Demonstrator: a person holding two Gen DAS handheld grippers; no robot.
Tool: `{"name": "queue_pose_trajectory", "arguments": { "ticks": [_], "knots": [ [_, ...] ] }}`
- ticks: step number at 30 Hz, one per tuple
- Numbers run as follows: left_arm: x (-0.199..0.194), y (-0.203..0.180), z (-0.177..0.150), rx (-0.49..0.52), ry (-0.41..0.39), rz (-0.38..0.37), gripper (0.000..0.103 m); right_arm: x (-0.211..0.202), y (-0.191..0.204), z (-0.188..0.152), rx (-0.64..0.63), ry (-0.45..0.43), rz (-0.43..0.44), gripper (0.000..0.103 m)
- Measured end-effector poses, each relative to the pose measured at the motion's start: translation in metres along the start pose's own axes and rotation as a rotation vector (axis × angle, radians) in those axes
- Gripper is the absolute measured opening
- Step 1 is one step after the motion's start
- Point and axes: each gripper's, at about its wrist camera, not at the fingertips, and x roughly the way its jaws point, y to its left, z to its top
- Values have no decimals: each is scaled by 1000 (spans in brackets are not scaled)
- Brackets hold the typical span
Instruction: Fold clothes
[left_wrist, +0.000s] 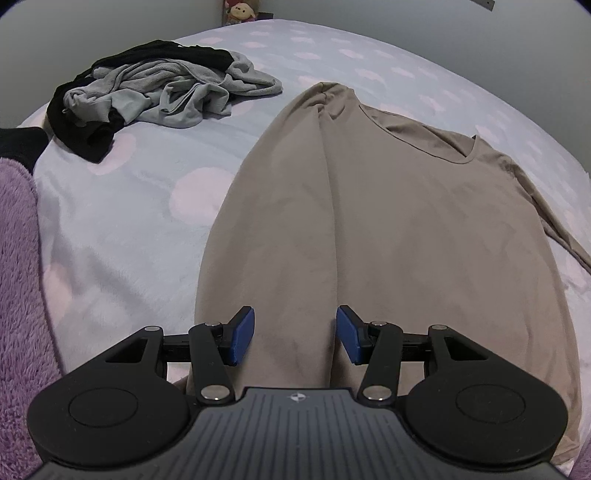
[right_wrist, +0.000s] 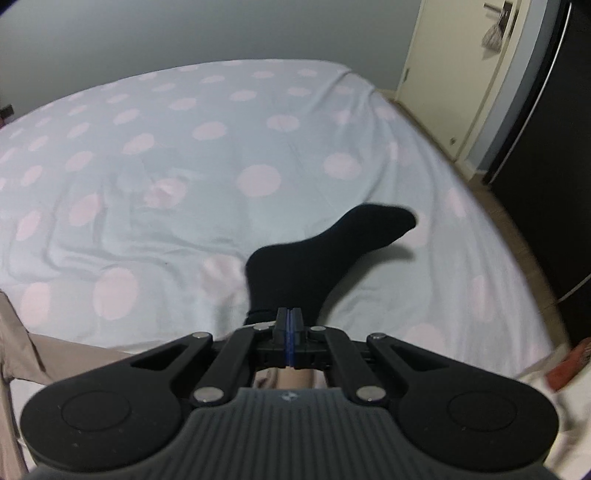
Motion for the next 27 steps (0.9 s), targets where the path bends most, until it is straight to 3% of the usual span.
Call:
{"name": "queue_pose_trajectory", "arguments": {
  "ticks": [3,4,5,7,13,16,17,19,27],
  "knots": [
    [5,-2,1,0,16,9,47,11,-4,-9,14,5,65,6],
    [7,-3,2,0,22,12,47,15,-5,-12,17,7,78,13],
    [9,-4,2,0,25,14,47,18,-6,-16,27,11,88,28],
    [9,-5,3,5,26,16,47,27,-9,-22,56,24,107,40],
    [8,-6,4,10,28,22,47,53,-2,-38,76,83,77,37],
    [6,-4,4,1,23,22,47,58,4,-43,60,92,57,26],
    [5,-3,4,-1,20,21,47,58,6,-45,48,89,48,16],
    [3,-3,4,-3,12,18,47,54,11,-46,25,74,35,5],
    [-5,2,4,-28,-13,1,47,1,17,-12,61,-26,41,4]
  ]
}}
